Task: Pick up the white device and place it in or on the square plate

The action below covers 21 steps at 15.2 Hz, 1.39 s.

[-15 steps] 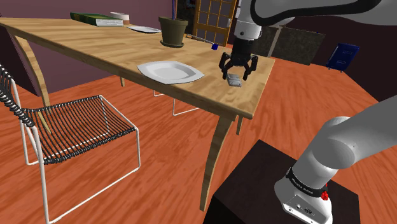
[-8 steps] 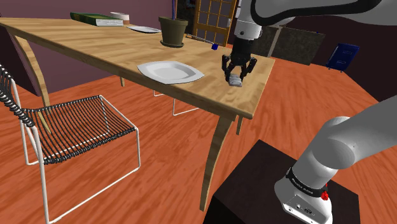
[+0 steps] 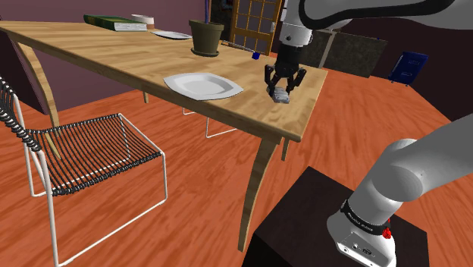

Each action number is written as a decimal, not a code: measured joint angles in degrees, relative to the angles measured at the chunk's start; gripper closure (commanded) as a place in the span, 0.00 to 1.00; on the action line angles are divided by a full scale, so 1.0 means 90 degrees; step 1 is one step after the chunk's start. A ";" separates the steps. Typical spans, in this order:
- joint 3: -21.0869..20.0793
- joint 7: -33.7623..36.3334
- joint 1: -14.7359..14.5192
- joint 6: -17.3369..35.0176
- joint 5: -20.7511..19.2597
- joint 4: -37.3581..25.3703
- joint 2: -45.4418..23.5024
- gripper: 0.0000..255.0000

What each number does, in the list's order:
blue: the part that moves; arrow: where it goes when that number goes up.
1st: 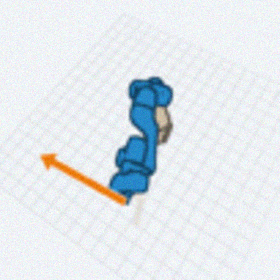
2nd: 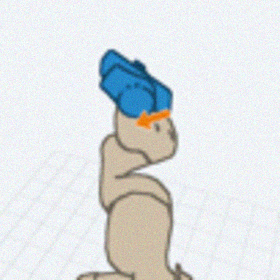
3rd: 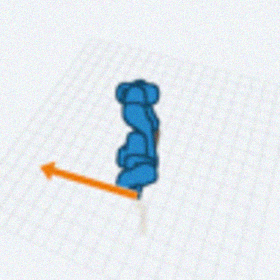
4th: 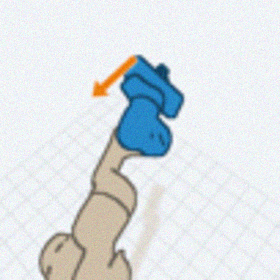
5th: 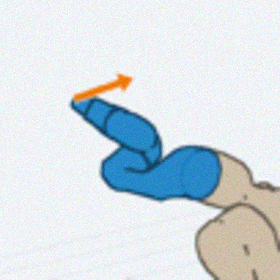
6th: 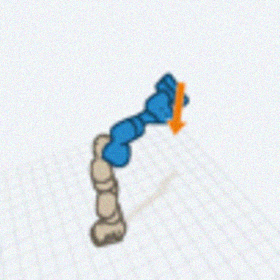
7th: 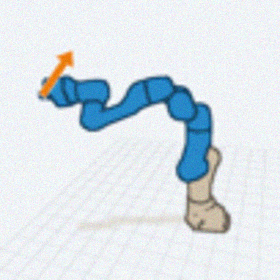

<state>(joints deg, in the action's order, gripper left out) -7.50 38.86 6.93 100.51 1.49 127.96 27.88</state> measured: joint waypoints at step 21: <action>-0.0022 0.0060 0.0023 -0.1689 -0.0042 -0.2065 -0.0402 1.00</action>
<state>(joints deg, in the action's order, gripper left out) -7.69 39.40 7.14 85.31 1.11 109.38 24.26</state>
